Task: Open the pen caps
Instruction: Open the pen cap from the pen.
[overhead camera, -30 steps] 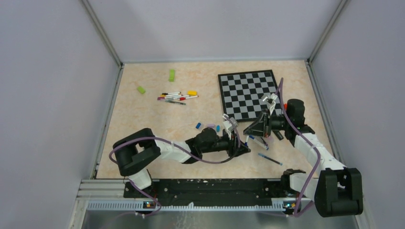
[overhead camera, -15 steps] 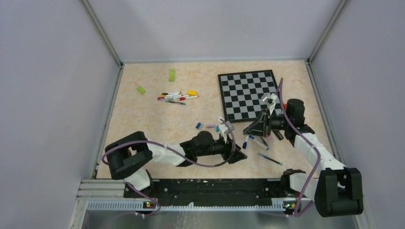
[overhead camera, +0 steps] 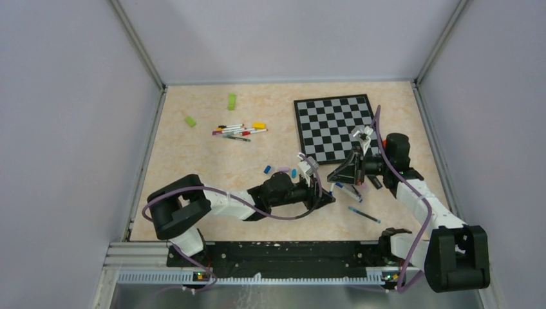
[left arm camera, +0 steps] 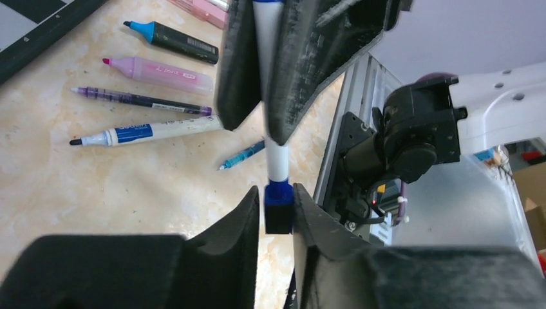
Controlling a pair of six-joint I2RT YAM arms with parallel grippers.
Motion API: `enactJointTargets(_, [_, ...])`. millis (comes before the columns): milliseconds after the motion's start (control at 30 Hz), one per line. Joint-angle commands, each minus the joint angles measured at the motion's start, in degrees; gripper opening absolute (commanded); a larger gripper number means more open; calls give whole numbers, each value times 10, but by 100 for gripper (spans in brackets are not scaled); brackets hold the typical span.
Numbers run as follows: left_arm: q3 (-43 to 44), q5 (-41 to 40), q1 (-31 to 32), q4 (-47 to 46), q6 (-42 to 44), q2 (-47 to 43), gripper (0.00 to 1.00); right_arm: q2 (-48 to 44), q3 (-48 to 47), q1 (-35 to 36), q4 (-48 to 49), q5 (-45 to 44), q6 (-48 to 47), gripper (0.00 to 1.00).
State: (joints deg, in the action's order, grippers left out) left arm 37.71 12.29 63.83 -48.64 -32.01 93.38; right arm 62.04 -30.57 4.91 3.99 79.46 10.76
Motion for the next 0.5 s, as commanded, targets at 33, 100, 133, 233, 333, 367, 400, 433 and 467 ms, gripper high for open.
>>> enactJointTargets(33, [12, 10, -7, -39, -10, 13, 3, 2, -24, 8, 28, 17, 0, 0])
enactJointTargets(100, [3, 13, -8, -53, -16, 13, 0, 2, -23, 9, 25, 19, -3, 0])
enactJointTargets(133, [0, 13, -8, -56, -16, 12, 0, 1, -23, 8, 20, 21, -9, 0])
enactJointTargets(233, [-7, 15, -11, -55, -14, 5, 0, -4, -23, 8, 1, 26, -28, 22])
enactJointTargets(333, [-12, 10, -13, -56, -9, -3, 0, -6, -21, 10, -6, 30, -33, 42])
enactJointTargets(367, [-13, 7, -14, -56, -8, -6, 0, -5, -20, 9, -7, 31, -33, 44])
enactJointTargets(400, [-13, 5, -15, -56, -8, -9, 0, -4, -20, 11, -7, 33, -33, 45])
enactJointTargets(433, [-12, 5, -16, -57, -7, -11, 0, -2, -20, 13, -8, 33, -33, 45])
enactJointTargets(467, [-10, 4, -18, -56, -6, -12, 0, -1, -20, 16, -8, 33, -32, 46])
